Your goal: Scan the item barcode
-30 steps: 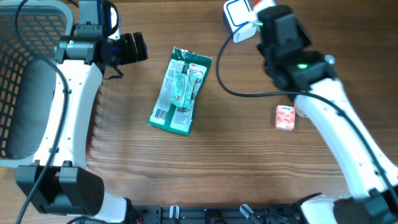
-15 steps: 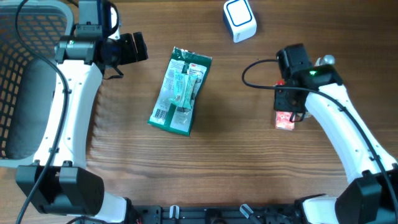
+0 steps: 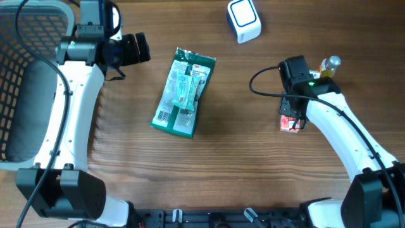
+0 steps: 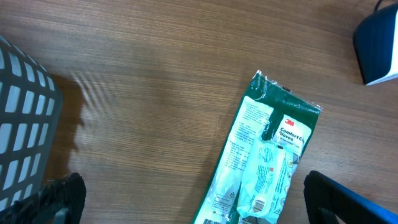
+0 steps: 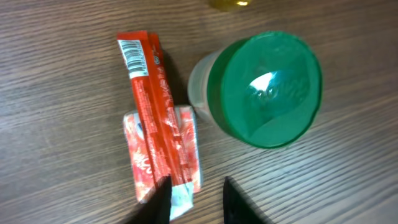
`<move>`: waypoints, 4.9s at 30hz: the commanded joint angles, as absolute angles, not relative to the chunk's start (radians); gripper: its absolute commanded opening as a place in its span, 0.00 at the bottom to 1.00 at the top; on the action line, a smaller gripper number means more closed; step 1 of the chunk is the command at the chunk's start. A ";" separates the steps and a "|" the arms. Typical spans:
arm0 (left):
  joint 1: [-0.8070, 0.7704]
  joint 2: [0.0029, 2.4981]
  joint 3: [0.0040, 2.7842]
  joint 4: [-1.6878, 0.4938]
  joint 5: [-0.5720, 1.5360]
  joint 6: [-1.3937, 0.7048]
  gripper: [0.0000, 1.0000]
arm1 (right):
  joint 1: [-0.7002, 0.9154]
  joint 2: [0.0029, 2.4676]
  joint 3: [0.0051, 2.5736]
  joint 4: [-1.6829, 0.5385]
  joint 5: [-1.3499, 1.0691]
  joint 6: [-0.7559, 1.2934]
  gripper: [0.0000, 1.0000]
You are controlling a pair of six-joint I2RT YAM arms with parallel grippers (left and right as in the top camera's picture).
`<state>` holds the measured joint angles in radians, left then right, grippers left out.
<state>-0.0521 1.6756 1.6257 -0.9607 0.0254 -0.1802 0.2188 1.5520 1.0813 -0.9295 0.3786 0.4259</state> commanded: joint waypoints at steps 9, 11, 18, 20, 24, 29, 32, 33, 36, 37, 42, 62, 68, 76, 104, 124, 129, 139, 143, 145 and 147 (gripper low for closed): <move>-0.048 1.682 1.627 -0.958 0.033 -0.171 1.00 | 0.288 1.562 1.008 -0.588 -0.292 0.449 0.46; -0.048 1.682 1.627 -0.958 0.033 -0.171 1.00 | 0.321 1.562 0.990 -0.516 -0.346 0.459 0.49; -0.048 1.682 1.627 -0.958 0.033 -0.171 1.00 | 0.450 1.570 0.947 -0.357 -0.310 0.716 0.66; -0.048 1.682 1.627 -0.958 0.033 -0.171 1.00 | 0.481 1.577 0.947 -0.303 -0.245 0.764 0.66; -0.048 1.682 1.627 -0.958 0.033 -0.171 1.00 | 0.513 1.604 0.947 -0.220 -0.199 0.838 0.66; -0.048 1.682 1.627 -0.958 0.033 -0.171 1.00 | 0.536 1.665 0.947 -0.202 -0.199 0.838 0.70; -0.048 1.682 1.627 -0.958 0.033 -0.171 1.00 | 0.537 1.699 0.947 -0.178 -0.197 0.838 0.70; -0.048 1.682 1.627 -0.958 0.034 -0.171 1.00 | 0.537 1.709 0.947 -0.170 -0.193 0.838 0.70; -0.048 1.682 1.627 -0.952 0.034 -0.171 1.00 | 0.537 1.713 0.947 -0.173 -0.168 0.798 0.70; -0.048 1.682 1.627 -0.952 0.034 -0.171 1.00 | 0.537 1.713 0.947 -0.173 -0.168 0.781 0.70; -0.048 1.681 1.627 -1.008 0.117 -0.175 1.00 | 0.537 1.713 0.947 -0.176 -0.153 0.759 0.71; -0.204 1.716 1.448 -1.002 0.314 -0.199 0.47 | 0.452 1.713 0.947 -0.169 -0.307 0.732 0.70; -0.241 1.818 1.407 -0.935 0.313 -0.244 0.44 | 0.438 1.713 0.947 -0.175 -0.317 0.710 0.69; -0.235 1.960 1.407 -0.866 0.287 -0.247 0.57 | 0.438 1.713 0.947 -0.176 -0.320 0.707 0.69; -0.197 1.881 1.480 -0.989 0.397 -0.229 0.04 | 0.364 1.685 0.947 -0.103 -0.662 0.651 0.70; -0.318 1.858 1.407 -1.000 0.442 -0.224 0.06 | 0.353 1.696 0.947 -0.177 -0.604 0.696 0.53; -0.332 1.893 1.386 -0.942 0.444 -0.254 0.12 | 0.353 1.696 0.947 -0.134 -0.545 0.707 0.37; -0.337 2.002 1.385 -0.825 0.379 -0.282 0.19 | 0.356 1.736 0.947 -0.169 -0.416 0.718 0.48; -0.360 2.028 1.384 -0.822 0.369 -0.300 0.17 | 0.357 1.776 0.947 -0.168 -0.419 0.717 0.49; -0.387 2.042 1.384 -0.817 0.369 -0.300 0.18 | 0.357 1.779 0.947 -0.170 -0.419 0.713 0.49; -0.413 2.044 1.384 -0.813 0.368 -0.300 0.18 | 0.357 1.779 0.947 -0.178 -0.427 0.713 0.49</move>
